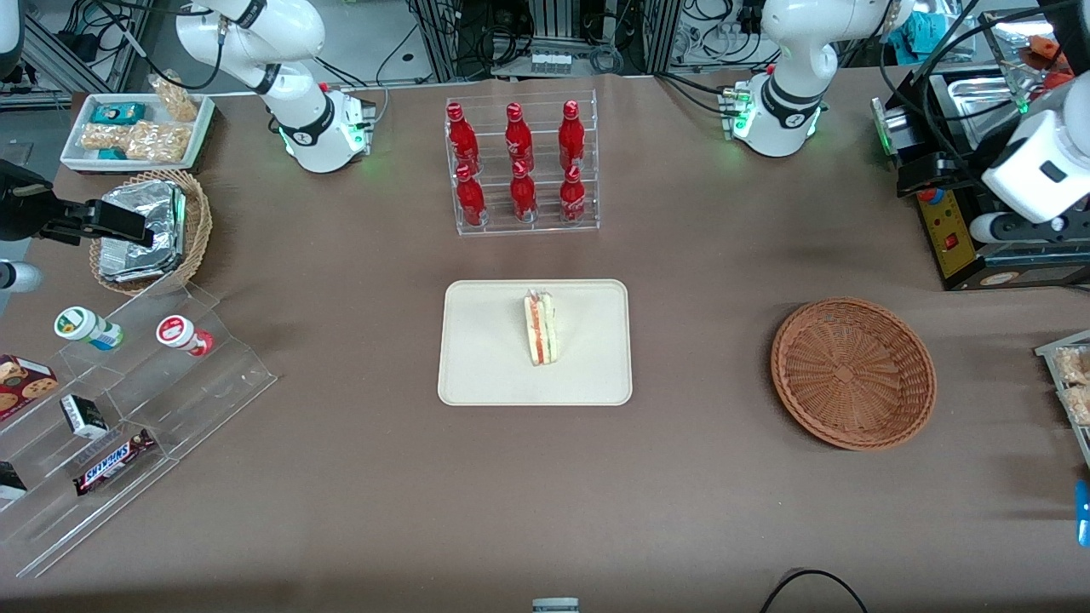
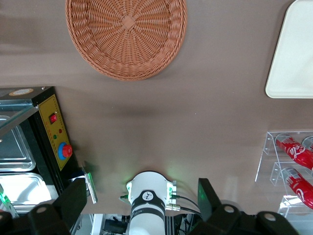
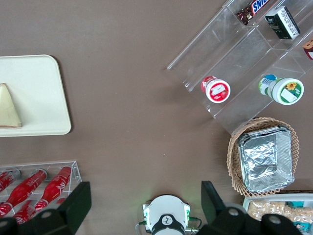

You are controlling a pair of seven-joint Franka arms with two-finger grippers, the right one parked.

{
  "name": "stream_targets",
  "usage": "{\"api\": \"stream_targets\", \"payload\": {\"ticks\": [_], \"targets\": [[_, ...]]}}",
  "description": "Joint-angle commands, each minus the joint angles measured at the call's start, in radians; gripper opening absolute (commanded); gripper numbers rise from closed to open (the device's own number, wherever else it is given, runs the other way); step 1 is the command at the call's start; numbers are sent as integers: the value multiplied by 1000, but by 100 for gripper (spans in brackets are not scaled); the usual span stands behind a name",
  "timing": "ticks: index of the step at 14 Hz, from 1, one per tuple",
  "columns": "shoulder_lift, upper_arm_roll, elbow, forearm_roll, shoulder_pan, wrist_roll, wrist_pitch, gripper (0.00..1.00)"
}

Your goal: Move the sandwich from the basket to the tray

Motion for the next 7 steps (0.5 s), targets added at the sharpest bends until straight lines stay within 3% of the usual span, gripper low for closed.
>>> {"api": "stream_targets", "payload": {"ticks": [1, 7], "targets": [[-29, -21, -33, 3, 24, -33, 24, 100], [31, -20, 44, 1, 24, -76, 13, 100]]}}
